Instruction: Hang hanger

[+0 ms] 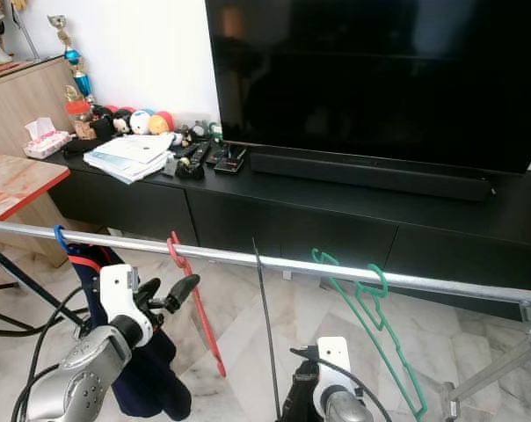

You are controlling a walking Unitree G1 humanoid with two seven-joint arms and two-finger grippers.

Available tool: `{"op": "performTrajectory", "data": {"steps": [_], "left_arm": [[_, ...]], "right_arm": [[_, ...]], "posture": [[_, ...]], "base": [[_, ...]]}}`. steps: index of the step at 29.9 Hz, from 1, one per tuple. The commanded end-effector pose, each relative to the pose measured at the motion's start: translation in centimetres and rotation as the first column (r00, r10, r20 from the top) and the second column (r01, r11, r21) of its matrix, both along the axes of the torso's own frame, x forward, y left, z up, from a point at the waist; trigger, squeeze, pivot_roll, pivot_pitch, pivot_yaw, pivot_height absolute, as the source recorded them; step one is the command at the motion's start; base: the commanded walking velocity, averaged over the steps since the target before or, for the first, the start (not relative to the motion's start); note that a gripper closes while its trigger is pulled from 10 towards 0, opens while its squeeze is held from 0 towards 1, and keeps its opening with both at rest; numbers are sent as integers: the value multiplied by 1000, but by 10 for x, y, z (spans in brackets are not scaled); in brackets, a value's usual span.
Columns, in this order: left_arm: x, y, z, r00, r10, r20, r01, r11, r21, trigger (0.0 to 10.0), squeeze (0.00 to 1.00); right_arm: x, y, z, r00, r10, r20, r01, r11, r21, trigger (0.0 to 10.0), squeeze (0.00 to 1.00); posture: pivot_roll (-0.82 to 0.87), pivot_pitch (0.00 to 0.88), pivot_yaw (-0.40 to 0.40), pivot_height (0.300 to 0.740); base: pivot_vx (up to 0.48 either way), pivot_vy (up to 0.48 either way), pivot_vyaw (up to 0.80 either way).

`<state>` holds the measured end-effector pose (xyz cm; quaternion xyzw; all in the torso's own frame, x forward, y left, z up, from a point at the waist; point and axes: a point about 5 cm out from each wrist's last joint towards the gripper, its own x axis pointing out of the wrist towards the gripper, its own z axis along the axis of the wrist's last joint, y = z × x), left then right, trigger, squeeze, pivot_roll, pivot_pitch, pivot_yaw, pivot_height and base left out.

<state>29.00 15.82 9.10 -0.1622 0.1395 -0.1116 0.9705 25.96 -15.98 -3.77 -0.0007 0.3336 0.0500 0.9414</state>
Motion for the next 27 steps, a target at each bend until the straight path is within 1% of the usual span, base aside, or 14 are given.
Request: {"op": "performTrajectory", "data": {"steps": [1,2,3,4,7,10,14,15,18,21,25,27], "left_arm": [[0,-1,-6,975,-42,-217,108,947,303,10000,0],[0,-1,-6,975,-42,-217,108,947,303,10000,0],[-2,0,-8,969,-34,-243,118,932,342,10000,0],[-4,3,-11,967,-6,-255,102,926,364,10000,0],[-5,5,-12,966,22,-256,80,921,381,10000,0],[-4,6,-12,967,59,-248,40,926,377,10000,0],[0,3,-5,969,66,-237,30,924,380,10000,0],[3,0,-3,973,71,-218,17,926,376,10000,0],[8,-2,-2,977,85,-198,-3,925,379,10000,0],[15,-9,-1,982,70,-178,-1,932,362,10000,0],[20,-14,-1,984,53,-173,13,934,356,10000,0],[25,-19,-1,987,23,-159,35,935,353,10000,0]], "right_arm": [[1,7,1,1000,15,6,-15,1000,18,10000,0],[1,7,1,1000,15,6,-15,1000,18,10000,0],[1,7,1,1000,16,6,-16,1000,19,10000,0],[1,7,1,1000,18,6,-18,1000,19,10000,0],[1,7,1,1000,19,6,-19,1000,19,10000,0],[1,7,1,1000,21,5,-21,1000,17,10000,0],[2,6,1,1000,18,8,-18,1000,16,10000,0],[2,6,1,1000,15,10,-15,1000,17,10000,0],[2,6,2,1000,13,11,-13,1000,17,10000,0],[3,6,2,1000,11,13,-11,1000,19,10000,0],[4,6,3,1000,8,16,-8,1000,21,10000,0],[4,6,3,1000,6,18,-6,1000,23,10000,0]], "posture": [[-55,0,123,740],[-55,0,123,740],[-55,0,123,740],[-53,0,122,740],[-54,0,123,740],[-53,0,120,740],[-53,0,119,740],[-50,0,117,740],[-49,0,114,740],[-51,0,112,740],[-52,0,111,740],[-54,0,111,740]], "base": [[0,0,0],[0,0,0],[0,0,0],[0,0,0],[0,0,0],[0,0,0],[0,0,0],[0,0,0],[0,0,0],[0,0,0],[0,0,0],[0,0,0]]}}
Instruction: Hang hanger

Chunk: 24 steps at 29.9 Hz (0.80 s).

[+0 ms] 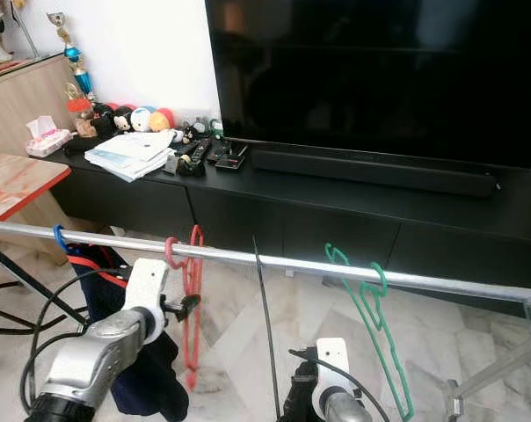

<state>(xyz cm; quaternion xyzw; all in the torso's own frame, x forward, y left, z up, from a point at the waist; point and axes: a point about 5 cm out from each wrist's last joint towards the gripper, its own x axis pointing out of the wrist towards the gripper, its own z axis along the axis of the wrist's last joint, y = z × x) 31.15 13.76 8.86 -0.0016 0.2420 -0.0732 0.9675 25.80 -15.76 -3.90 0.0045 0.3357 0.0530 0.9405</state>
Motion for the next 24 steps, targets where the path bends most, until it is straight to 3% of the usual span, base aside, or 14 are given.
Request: {"op": "performTrajectory", "data": {"steps": [1,6,7,8,9,24], "left_arm": [[4,1,1,1000,-1,14,1,1000,22,10000,0],[17,11,-4,993,99,67,-102,994,40,10000,0],[20,14,-4,989,123,84,-128,990,53,2549,0],[20,14,-4,989,123,84,-128,990,53,2549,0],[23,16,-5,987,131,89,-137,989,61,0,0],[33,1,-21,994,37,103,-40,999,22,0,0]], "right_arm": [[6,4,4,1000,3,23,-3,1000,12,10000,0],[6,5,5,1000,2,26,-3,1000,14,10000,0],[6,5,5,1000,0,27,0,1000,14,10000,0],[6,5,5,1000,0,27,0,1000,14,10000,0],[6,5,5,1000,-8,30,7,1000,24,10000,0],[7,5,6,999,-29,45,28,999,32,10000,0]], "posture": [[-54,0,111,740],[-58,0,112,740],[-59,0,112,740],[-59,0,112,740],[-60,0,113,740],[-72,0,113,740]], "base": [[0,0,0],[0,0,0],[0,0,0],[0,0,0],[0,0,0],[0,0,0]]}}
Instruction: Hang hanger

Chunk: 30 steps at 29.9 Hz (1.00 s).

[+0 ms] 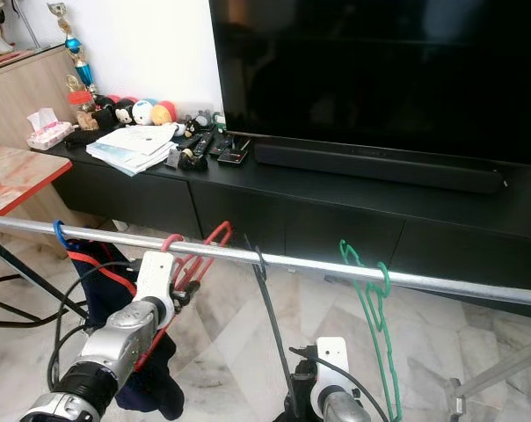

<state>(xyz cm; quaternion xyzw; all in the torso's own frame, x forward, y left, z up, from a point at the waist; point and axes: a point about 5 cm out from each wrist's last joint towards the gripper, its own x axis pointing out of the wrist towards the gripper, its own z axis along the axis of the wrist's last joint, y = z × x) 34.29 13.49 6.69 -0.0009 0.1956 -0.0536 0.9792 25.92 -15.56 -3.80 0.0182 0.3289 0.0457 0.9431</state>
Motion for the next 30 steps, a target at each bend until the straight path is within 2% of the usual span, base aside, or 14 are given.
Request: {"op": "performTrajectory", "data": {"steps": [1,18,30], "left_arm": [[3,4,0,1000,0,10,0,1000,19,0,0],[5,3,0,999,-7,40,6,1000,18,0,0],[2,3,-8,1000,-6,16,5,999,44,0,0]], "right_arm": [[5,3,5,999,-5,33,5,1000,9,10000,0],[5,2,4,1000,2,27,-2,1000,7,10000,0],[3,2,3,1000,5,22,-5,1000,6,10000,0]], "posture": [[-73,0,112,740],[-73,0,111,740],[-78,0,111,740]], "base": [[0,0,0],[0,0,0],[0,0,0]]}}
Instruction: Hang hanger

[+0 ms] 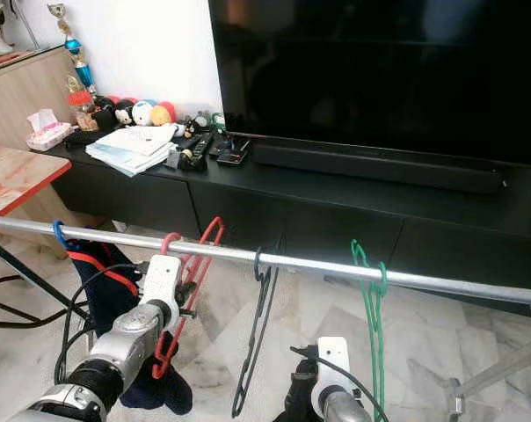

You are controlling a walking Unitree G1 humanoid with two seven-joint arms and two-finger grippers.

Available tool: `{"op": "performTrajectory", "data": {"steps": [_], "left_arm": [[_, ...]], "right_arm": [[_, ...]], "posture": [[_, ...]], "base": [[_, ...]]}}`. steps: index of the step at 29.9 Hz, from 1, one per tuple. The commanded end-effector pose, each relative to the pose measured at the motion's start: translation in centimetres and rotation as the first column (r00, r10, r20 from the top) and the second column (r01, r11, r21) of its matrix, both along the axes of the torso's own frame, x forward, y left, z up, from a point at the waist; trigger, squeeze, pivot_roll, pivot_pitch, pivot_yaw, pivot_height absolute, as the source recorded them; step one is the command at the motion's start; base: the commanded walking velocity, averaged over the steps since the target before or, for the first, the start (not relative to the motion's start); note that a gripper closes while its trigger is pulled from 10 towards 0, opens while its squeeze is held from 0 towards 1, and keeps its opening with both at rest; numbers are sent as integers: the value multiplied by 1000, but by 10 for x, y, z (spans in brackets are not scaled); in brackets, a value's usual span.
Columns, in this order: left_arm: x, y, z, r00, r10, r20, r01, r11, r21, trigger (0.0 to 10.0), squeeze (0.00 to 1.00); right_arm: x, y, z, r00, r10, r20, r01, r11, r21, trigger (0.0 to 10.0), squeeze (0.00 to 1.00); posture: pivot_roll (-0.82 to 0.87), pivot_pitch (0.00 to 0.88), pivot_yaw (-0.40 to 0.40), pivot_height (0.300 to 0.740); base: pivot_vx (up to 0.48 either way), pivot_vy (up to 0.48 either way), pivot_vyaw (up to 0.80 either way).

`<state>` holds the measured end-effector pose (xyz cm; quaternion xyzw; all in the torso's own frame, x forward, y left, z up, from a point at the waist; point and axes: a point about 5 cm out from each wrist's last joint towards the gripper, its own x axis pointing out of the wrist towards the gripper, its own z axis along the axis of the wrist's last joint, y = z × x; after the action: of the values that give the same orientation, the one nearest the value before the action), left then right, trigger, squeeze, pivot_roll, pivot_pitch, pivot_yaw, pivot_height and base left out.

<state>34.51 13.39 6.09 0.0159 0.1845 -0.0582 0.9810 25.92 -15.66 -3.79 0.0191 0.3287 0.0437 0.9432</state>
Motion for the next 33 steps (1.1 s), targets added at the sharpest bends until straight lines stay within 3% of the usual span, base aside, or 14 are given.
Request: {"op": "performTrajectory", "data": {"steps": [1,15,18,23,28,33], "left_arm": [[0,4,-2,1000,10,-8,-10,1000,14,0,0],[-2,4,0,999,21,32,-21,1000,12,0,0],[-7,7,0,995,-19,100,13,999,52,0,0],[-20,12,5,974,-50,219,40,998,47,0,0],[-28,14,6,964,-54,261,42,998,51,0,0],[-48,28,-6,964,-3,265,-13,998,57,0,0]], "right_arm": [[3,3,3,1000,10,21,-10,1000,5,10000,0],[2,3,2,1000,4,18,-4,1000,3,10000,0],[1,3,1,1000,1,19,-1,1000,4,10000,0],[1,2,1,1000,-11,22,11,1000,4,10000,0],[1,1,1,1000,-14,22,14,1000,1,10000,0],[1,0,1,1000,-19,20,19,1000,-4,10000,0]], "posture": [[-78,0,111,740],[-79,0,110,740],[-79,0,114,740],[-74,0,112,740],[-72,0,111,740],[-69,0,107,740]], "base": [[0,0,0],[0,0,0],[0,0,0],[0,0,0],[0,0,0],[0,0,0]]}}
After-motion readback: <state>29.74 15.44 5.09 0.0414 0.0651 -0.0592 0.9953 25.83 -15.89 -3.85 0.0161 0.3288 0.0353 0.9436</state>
